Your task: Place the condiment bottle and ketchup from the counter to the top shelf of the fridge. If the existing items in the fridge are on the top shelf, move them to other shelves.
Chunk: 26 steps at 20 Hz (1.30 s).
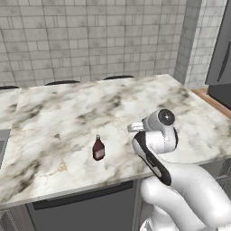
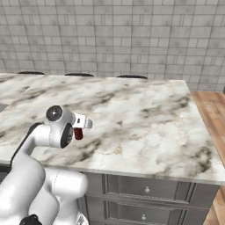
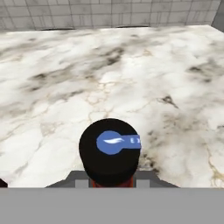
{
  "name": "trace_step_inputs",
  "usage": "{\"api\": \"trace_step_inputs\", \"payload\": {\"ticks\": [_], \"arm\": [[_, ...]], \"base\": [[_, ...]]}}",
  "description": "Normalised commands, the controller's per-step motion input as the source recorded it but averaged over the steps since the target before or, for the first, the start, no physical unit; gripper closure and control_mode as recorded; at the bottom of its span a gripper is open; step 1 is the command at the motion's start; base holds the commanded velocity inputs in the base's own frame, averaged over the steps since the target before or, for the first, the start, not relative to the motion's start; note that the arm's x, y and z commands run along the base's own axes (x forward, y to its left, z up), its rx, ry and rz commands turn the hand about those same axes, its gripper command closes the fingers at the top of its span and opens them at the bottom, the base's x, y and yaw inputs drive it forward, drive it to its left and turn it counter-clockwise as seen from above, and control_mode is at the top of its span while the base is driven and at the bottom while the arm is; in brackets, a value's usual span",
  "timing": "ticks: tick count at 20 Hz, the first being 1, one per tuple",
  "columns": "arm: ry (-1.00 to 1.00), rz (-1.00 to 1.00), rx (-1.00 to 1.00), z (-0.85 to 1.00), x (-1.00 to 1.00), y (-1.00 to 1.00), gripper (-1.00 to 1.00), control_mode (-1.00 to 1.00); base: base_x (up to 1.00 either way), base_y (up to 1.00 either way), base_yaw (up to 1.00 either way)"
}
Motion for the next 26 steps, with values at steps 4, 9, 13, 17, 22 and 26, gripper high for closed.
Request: {"api": "trace_step_inputs", "payload": {"ticks": [4, 9, 13, 17, 22, 26], "arm": [[0.0, -0.13, 0.05, 1.0, -1.0, 0.0, 1.0, -1.0], [0.03, -0.16, 0.13, 1.0, -1.0, -0.01, 1.0, -1.0], [0.04, -0.1, 0.08, 1.0, -1.0, 0.0, 1.0, -1.0], [-0.01, 0.0, 0.0, 0.71, -0.73, 0.0, 1.0, -1.0], [-0.17, 0.0, -0.03, 0.17, -0.41, 0.0, 1.0, -1.0], [0.0, 0.0, 0.0, 0.0, 0.0, 0.0, 1.0, -1.0]], "base": [[0.0, 0.0, 0.0], [0.0, 0.0, 0.0], [0.0, 0.0, 0.0], [0.0, 0.0, 0.0], [0.0, 0.0, 0.0], [0.0, 0.0, 0.0]]}}
